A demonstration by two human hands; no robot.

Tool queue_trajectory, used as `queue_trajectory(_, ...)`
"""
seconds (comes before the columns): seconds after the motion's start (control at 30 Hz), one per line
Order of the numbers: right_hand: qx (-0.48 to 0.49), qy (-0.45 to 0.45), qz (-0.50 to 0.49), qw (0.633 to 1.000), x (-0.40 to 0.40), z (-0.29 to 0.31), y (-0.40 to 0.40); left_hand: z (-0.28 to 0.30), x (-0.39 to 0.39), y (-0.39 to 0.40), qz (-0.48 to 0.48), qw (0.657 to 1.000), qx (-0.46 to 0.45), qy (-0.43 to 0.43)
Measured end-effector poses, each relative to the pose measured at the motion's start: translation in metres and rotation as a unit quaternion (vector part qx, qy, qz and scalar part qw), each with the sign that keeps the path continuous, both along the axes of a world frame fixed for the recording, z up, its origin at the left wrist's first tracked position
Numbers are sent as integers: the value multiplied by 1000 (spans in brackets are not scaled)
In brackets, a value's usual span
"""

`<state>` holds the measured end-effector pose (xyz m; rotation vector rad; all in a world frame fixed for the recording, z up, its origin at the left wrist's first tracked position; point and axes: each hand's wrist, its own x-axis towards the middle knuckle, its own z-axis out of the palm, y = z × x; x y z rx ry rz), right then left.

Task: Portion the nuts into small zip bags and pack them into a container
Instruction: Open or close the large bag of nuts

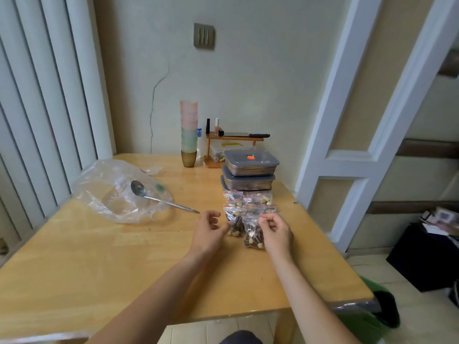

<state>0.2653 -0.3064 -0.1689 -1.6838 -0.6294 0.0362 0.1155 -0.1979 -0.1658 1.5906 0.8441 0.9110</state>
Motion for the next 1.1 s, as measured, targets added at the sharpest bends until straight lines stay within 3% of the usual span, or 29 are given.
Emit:
queue_trajectory(0.23,7,-86,-73,994,-12,0,8,2,25,1,9,999,-30,-4)
queue_trajectory(0.4,-20,-155,-112,981,-7,1,1,-2,25,0,38,999,3,13)
queue_trajectory(0.47,-37,-139,-123,982,0,1,-2,-4,26,-3,43,999,19,15)
queue_trajectory(0.6,-77,-52,-53,994,12,-1,-6,-6,27,-6,48,999,11,6)
queue_trajectory(0.7,-82,-36,-67,994,14,3,-9,-7,24,-5,45,999,-3,-1)
queue_trajectory(0.83,-79,57,-46,994,14,11,-12,-4,18,-4,57,998,-2,11)
queue_trajectory(1.1,-19,-32,-49,998,0,13,-6,0,4,-1,69,997,13,38)
